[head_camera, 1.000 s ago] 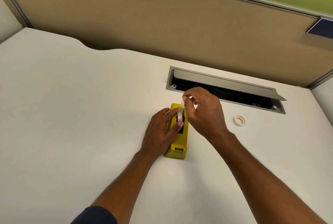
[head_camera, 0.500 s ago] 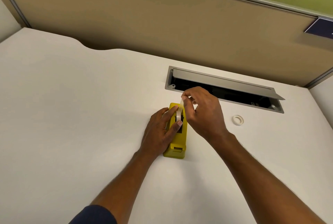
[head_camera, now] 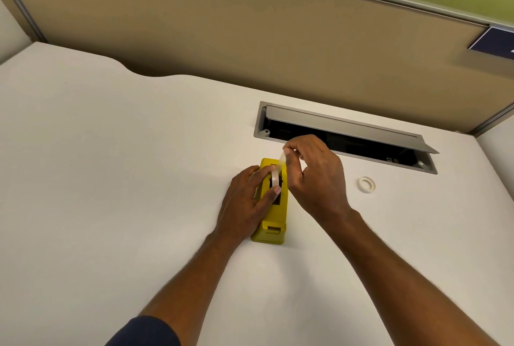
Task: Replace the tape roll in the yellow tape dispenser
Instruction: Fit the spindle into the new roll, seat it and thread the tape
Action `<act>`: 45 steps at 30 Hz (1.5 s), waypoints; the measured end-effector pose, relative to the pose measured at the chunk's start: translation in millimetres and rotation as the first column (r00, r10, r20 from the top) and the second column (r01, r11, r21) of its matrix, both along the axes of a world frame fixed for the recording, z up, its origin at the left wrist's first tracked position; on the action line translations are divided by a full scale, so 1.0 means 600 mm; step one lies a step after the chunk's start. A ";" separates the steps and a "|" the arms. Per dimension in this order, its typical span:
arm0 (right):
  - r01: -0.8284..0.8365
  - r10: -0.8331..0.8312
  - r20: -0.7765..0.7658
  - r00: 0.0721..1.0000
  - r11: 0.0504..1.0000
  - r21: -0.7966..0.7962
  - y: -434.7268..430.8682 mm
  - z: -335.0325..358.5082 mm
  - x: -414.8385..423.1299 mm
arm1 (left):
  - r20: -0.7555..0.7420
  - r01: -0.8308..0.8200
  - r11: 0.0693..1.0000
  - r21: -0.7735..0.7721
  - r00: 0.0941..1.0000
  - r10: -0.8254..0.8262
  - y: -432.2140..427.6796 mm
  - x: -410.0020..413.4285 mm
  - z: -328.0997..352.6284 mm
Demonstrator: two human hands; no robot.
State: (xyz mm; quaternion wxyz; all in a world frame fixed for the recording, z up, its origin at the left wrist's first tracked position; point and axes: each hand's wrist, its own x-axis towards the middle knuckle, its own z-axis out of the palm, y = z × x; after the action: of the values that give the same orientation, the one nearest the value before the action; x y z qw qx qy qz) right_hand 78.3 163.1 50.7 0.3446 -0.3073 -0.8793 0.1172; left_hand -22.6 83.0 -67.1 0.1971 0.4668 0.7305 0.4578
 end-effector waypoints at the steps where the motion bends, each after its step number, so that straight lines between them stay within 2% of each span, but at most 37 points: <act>1: 0.006 -0.006 -0.003 1.000 1.000 0.005 -0.001 0.000 0.000 | 0.002 0.000 1.000 -0.002 1.000 0.000 -0.001 0.000 0.000; 12: -0.085 0.086 0.053 0.995 0.996 -0.032 -0.027 0.013 0.021 | -0.008 0.041 0.999 0.037 0.999 -0.040 -0.009 0.000 0.017; 18: -0.107 0.110 0.067 0.992 0.993 -0.043 -0.068 -0.010 0.054 | 0.002 0.074 0.997 -0.008 0.997 -0.074 -0.012 -0.001 0.022; 22: -0.124 0.125 0.026 0.992 0.992 -0.036 -0.091 -0.032 0.068 | 0.018 0.057 0.998 -0.034 0.998 -0.056 -0.009 -0.001 0.013; 26: -0.110 0.111 0.058 0.992 0.994 -0.020 -0.102 -0.055 0.078 | 0.060 0.059 0.998 0.008 0.996 -0.060 -0.009 -0.005 0.002; 45: -0.145 0.139 0.104 0.985 0.988 0.057 -0.126 -0.138 0.117 | 0.020 -0.020 1.000 0.007 1.000 0.020 0.001 0.003 0.000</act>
State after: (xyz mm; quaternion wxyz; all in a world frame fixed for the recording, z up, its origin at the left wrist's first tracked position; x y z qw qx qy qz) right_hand 148.6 87.6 -31.8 0.3007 -0.2381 -0.9184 0.0976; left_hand -21.0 83.4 -67.3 0.1982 0.4556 0.7314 0.4670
